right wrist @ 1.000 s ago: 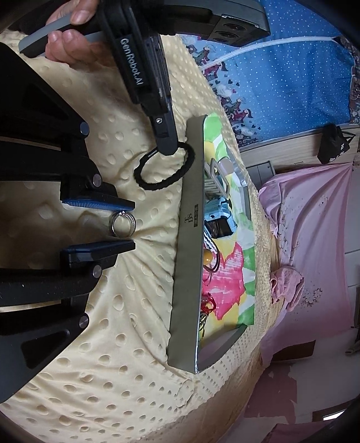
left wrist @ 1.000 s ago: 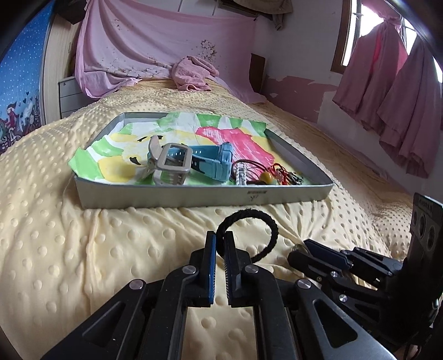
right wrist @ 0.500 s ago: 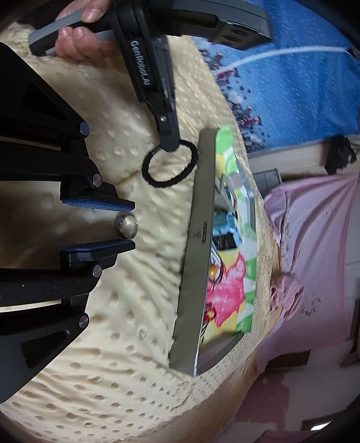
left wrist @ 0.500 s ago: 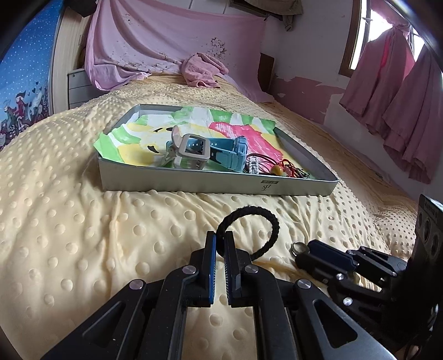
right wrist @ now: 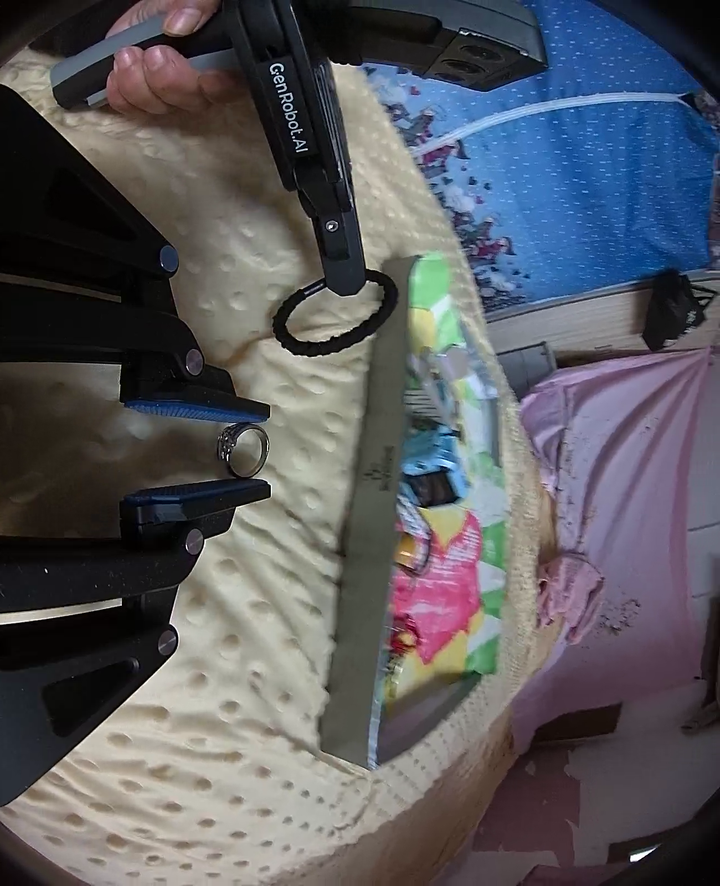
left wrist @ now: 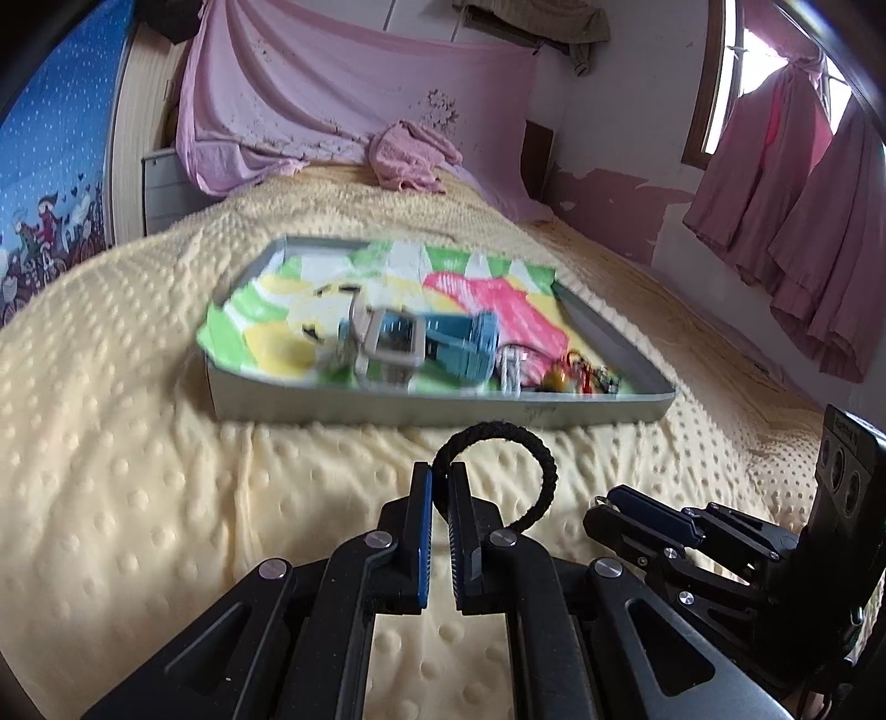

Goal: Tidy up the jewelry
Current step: 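Carry the ring and black hair tie over the tray with both tools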

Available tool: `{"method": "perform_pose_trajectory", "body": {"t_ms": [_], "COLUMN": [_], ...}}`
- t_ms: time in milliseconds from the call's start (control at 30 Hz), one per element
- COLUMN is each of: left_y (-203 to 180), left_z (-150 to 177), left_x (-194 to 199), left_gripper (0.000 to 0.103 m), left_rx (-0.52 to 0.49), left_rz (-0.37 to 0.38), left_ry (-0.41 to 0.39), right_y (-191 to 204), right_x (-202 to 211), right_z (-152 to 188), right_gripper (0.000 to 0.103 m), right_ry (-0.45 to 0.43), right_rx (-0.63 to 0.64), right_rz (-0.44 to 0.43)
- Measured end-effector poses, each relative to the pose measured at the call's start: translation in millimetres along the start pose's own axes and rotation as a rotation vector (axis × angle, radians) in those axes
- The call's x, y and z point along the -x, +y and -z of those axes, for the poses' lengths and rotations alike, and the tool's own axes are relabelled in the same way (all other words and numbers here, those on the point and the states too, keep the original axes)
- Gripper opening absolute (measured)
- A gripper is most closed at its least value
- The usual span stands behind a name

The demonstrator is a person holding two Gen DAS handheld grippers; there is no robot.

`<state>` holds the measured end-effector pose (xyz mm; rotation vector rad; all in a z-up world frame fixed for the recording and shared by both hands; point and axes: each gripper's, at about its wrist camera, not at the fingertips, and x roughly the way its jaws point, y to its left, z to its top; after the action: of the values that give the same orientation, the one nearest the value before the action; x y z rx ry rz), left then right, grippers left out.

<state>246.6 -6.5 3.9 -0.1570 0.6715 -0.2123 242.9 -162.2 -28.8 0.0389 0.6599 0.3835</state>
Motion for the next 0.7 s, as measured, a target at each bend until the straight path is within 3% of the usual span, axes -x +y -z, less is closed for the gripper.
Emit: {"method": "perform_pose_trajectory", "body": {"t_ms": [400, 567, 700], "left_y": [7, 11, -2], "left_z": [-57, -72, -73], "left_x": [-15, -44, -64], "left_gripper": [0.006, 0.006, 0.006], "left_rx": [0.035, 0.065, 0.033], "left_rz": [-0.038, -0.029, -0.006], "left_ry": [-0.098, -0.078, -0.052], "right_y": [-16, -26, -44], "right_x": [-8, -28, -39], "right_z": [-59, -80, -84], "right_gripper": [0.018, 0.018, 0.018], "right_ry": [-0.119, -0.13, -0.111], "right_rx": [-0.01, -0.032, -0.101], "right_rz": [0.022, 0.073, 0.116]}}
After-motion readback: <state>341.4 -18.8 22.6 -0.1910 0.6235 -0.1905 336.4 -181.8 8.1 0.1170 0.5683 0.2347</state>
